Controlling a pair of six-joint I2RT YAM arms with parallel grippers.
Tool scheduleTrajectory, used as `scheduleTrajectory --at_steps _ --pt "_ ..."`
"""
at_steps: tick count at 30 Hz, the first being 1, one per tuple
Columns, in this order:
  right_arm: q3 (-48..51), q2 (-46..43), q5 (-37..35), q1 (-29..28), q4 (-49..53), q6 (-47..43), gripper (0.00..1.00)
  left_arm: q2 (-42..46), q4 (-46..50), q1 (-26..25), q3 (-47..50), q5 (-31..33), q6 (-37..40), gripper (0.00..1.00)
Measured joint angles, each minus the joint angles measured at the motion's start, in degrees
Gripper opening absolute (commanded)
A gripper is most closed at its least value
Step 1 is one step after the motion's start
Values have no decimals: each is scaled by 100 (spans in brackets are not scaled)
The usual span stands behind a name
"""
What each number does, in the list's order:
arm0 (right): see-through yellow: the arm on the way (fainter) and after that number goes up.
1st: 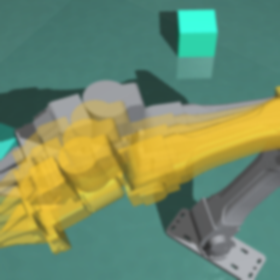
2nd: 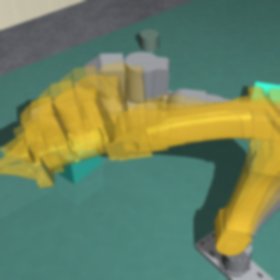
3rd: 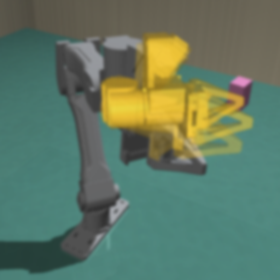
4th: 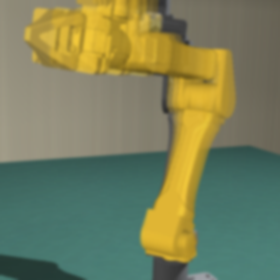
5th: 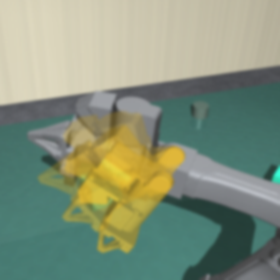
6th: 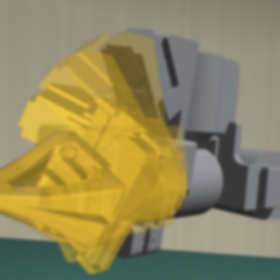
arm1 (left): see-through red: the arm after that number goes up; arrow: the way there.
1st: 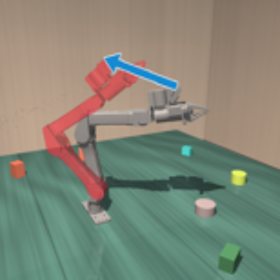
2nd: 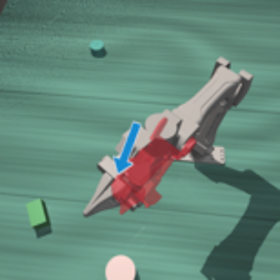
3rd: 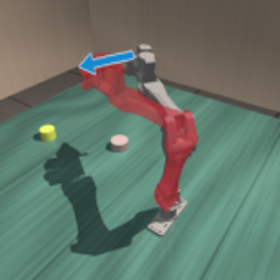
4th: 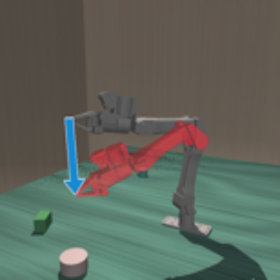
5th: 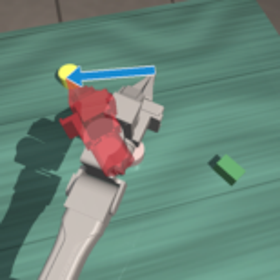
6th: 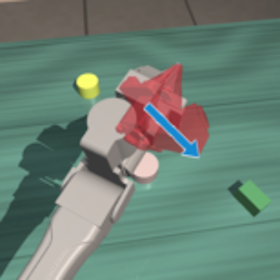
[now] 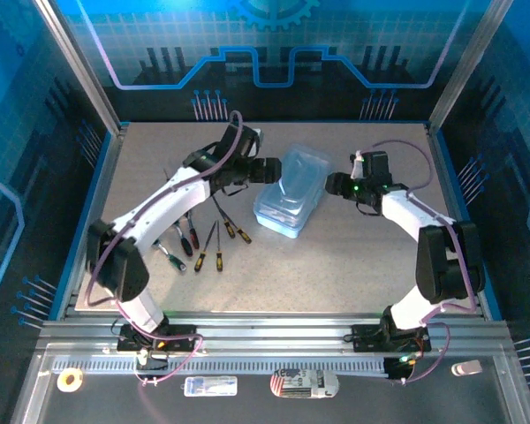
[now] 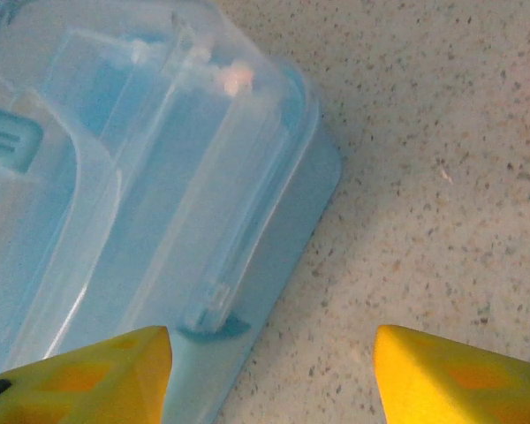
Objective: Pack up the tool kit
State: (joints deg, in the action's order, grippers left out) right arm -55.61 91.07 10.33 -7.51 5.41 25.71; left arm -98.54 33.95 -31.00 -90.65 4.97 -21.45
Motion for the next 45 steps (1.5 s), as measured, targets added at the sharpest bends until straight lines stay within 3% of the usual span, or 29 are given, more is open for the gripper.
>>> scheduleTrajectory --at_steps 10,28,38,45 --pt "442 -142 98 0 -142 293 61 -1364 424 129 -997 317 103 81" --pt "328 444 76 -214 -413 437 61 -1366 81 120 -785 247 81 80" --pt "225 551 68 -380 -459 498 61 -1318 -85 -612 -599 120 166 81" --pt "225 538 79 -378 -448 472 63 -1327 -74 -699 -570 291 195 81"
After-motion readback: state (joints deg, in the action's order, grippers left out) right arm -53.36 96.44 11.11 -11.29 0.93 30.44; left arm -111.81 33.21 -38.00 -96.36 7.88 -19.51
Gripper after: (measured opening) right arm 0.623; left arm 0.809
